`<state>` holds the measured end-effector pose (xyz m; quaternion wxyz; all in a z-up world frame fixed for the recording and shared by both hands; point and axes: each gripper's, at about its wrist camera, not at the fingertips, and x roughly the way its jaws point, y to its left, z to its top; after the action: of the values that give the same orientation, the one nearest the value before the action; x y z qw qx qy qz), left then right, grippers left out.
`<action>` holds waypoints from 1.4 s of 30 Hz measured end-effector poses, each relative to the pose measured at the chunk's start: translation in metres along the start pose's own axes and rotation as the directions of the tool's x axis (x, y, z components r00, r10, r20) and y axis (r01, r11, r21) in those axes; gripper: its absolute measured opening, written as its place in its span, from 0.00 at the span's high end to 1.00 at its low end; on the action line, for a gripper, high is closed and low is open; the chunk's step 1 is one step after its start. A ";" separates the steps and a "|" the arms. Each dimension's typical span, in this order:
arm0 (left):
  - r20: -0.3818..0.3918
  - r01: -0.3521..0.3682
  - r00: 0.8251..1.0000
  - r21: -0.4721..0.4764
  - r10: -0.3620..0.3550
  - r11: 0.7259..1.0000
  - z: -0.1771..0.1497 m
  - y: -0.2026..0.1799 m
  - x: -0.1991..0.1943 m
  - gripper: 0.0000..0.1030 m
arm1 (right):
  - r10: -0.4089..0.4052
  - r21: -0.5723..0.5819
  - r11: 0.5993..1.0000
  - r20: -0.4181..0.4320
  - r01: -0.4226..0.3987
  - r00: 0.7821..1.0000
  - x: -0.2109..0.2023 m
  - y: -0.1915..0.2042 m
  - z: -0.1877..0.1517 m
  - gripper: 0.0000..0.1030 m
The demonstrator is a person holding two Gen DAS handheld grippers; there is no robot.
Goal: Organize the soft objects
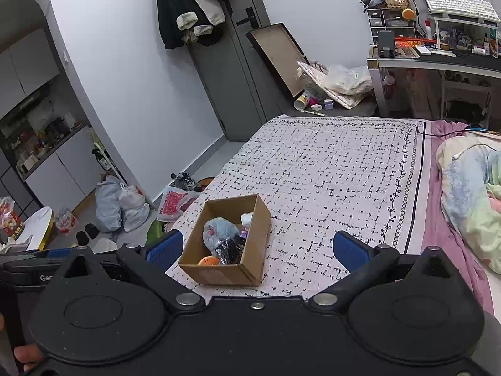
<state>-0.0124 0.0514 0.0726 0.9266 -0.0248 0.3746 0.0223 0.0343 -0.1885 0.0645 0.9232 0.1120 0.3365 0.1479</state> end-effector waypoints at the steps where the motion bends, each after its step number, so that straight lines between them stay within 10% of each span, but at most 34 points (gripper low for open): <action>1: -0.004 0.000 1.000 0.004 0.000 1.000 -0.001 -0.002 0.000 0.02 | 0.002 -0.004 1.000 -0.005 -0.002 1.000 0.000 0.000 -0.001 0.00; 42: -0.040 -0.029 0.999 -0.018 0.028 0.999 -0.004 0.007 0.004 0.02 | -0.003 -0.081 0.997 -0.067 -0.002 0.998 0.008 0.013 -0.010 0.00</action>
<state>-0.0126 0.0587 0.0666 0.9183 -0.0287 0.3929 0.0385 0.0309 -0.1726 0.0560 0.9153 0.0694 0.3608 0.1649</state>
